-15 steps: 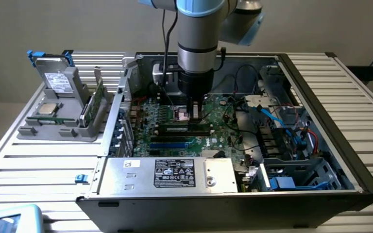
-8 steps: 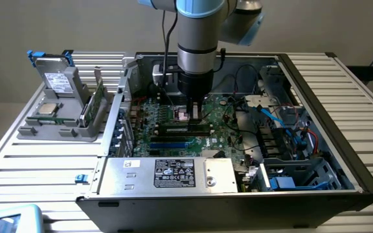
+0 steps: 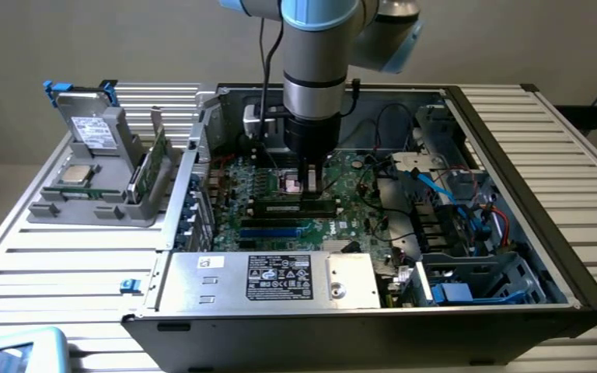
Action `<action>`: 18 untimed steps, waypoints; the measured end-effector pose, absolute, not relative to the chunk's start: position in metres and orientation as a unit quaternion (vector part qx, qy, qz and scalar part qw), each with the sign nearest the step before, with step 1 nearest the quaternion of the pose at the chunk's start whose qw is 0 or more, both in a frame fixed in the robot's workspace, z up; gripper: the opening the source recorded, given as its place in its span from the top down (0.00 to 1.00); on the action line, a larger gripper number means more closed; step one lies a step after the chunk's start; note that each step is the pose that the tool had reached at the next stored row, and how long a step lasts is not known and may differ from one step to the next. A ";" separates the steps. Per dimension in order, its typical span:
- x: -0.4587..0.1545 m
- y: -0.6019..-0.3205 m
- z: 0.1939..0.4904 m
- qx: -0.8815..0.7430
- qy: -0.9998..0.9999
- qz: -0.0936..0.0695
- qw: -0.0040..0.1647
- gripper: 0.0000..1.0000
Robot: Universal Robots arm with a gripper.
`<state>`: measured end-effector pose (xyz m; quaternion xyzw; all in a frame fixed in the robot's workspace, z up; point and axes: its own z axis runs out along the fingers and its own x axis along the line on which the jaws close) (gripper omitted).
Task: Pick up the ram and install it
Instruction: 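Insert the ram into the slot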
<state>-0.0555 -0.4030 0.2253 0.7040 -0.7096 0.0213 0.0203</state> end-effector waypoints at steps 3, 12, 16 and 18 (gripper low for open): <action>-0.056 -0.403 0.225 0.704 -0.710 0.021 0.020 0.87; -0.049 -0.403 0.249 0.704 -0.710 0.021 0.020 0.78; -0.045 -0.403 0.252 0.704 -0.710 0.020 0.021 0.78; -0.045 -0.403 0.252 0.704 -0.710 0.020 0.021 0.78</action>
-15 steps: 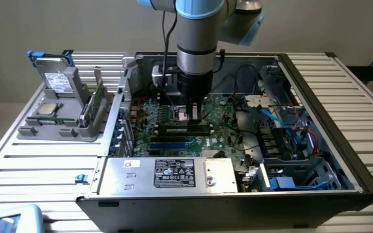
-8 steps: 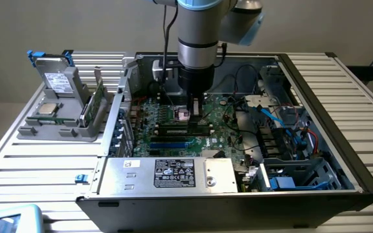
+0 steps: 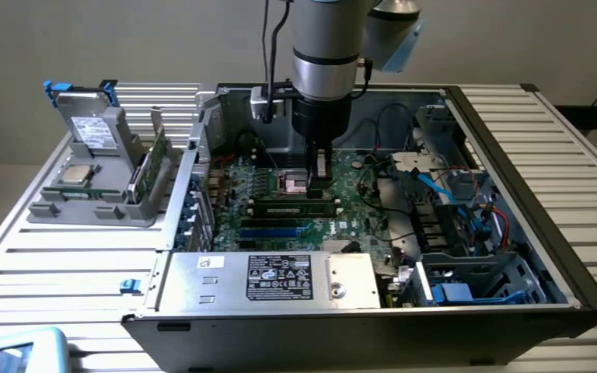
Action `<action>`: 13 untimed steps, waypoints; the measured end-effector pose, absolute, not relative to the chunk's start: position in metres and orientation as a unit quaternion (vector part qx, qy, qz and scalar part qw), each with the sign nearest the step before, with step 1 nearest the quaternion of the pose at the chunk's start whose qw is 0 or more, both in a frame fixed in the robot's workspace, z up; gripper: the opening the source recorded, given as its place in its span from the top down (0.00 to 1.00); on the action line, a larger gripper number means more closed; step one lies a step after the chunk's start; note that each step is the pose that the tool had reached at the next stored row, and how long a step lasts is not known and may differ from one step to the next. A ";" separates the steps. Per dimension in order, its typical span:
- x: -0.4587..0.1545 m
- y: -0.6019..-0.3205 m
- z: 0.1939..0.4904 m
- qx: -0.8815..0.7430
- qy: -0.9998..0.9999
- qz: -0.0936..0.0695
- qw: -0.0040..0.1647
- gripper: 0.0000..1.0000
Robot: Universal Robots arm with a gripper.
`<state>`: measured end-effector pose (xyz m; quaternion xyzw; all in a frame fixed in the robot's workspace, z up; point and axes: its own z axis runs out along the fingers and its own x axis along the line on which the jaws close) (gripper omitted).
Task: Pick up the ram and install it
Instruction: 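Insert the ram into the slot, then press down the ram until it locks into place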
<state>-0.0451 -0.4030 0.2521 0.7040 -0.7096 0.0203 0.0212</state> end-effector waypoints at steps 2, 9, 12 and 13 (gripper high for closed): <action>-0.045 -0.403 0.252 0.704 -0.710 0.020 0.021 0.78; -0.045 -0.403 0.252 0.704 -0.710 0.020 0.021 0.80; -0.045 -0.403 0.252 0.704 -0.710 0.020 0.021 0.89; -0.045 -0.403 0.252 0.704 -0.710 0.020 0.021 0.89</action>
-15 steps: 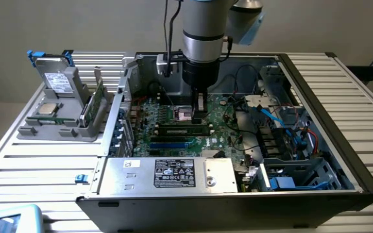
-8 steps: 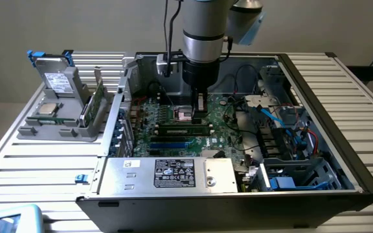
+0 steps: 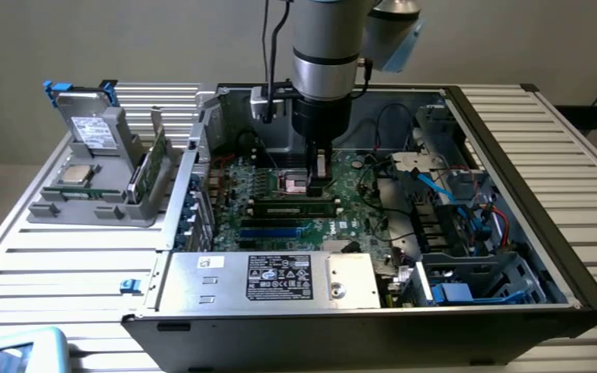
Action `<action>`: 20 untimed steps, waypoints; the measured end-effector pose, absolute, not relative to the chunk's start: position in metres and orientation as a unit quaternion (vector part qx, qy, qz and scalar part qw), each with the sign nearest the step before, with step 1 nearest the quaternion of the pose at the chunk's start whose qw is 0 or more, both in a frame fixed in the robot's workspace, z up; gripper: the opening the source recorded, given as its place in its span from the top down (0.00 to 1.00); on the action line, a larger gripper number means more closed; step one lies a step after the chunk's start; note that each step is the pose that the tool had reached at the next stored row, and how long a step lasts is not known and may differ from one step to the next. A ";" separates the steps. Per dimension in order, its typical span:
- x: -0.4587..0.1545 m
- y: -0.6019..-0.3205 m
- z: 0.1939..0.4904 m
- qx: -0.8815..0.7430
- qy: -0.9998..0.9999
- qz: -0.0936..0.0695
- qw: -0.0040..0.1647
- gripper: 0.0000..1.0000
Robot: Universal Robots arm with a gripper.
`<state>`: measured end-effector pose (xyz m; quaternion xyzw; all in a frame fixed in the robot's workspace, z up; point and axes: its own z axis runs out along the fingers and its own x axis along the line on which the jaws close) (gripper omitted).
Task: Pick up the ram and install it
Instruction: 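Press down the ram until it locks into place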
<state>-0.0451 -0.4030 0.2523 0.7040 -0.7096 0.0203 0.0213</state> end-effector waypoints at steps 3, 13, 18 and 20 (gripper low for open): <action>-0.044 -0.403 0.250 0.704 -0.709 0.021 0.022 0.89; -0.035 -0.403 0.239 0.704 -0.710 0.021 0.021 0.89; -0.035 -0.403 0.236 0.704 -0.710 0.021 0.020 0.89; -0.035 -0.403 0.235 0.704 -0.710 0.022 0.020 0.89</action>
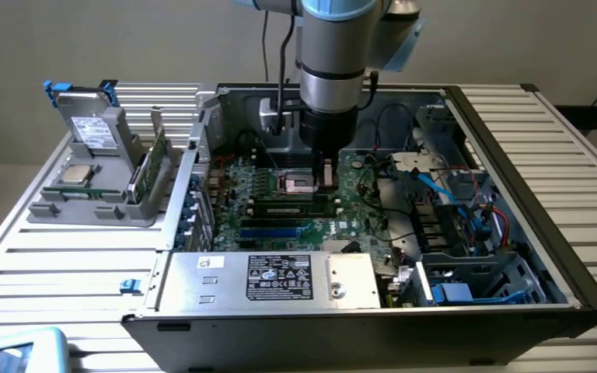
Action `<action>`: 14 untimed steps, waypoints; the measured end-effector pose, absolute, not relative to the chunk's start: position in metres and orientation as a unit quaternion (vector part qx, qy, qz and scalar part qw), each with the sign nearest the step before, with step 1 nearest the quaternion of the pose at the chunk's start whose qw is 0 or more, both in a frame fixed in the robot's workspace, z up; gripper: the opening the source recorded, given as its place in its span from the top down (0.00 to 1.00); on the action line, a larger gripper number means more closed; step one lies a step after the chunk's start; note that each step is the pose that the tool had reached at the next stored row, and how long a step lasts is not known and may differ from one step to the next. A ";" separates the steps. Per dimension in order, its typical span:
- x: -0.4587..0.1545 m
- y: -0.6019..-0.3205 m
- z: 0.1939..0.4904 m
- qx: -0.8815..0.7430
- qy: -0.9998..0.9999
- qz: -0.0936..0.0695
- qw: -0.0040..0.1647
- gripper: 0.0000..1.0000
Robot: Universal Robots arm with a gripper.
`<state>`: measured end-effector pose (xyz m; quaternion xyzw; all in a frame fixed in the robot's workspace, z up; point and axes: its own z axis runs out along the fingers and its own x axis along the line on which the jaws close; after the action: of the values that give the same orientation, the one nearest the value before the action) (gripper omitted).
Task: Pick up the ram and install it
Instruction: 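Press down the ram until it locks into place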
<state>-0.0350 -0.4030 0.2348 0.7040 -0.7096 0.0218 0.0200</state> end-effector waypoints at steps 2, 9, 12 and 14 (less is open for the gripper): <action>-0.035 -0.403 0.234 0.704 -0.710 0.022 0.020 0.89; -0.035 -0.401 0.231 0.704 -0.710 0.022 0.019 0.89; -0.035 -0.401 0.229 0.704 -0.710 0.022 0.019 0.89; -0.035 -0.401 0.228 0.704 -0.710 0.023 0.020 0.89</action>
<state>-0.0350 -0.4010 0.2279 0.7040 -0.7096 0.0225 0.0196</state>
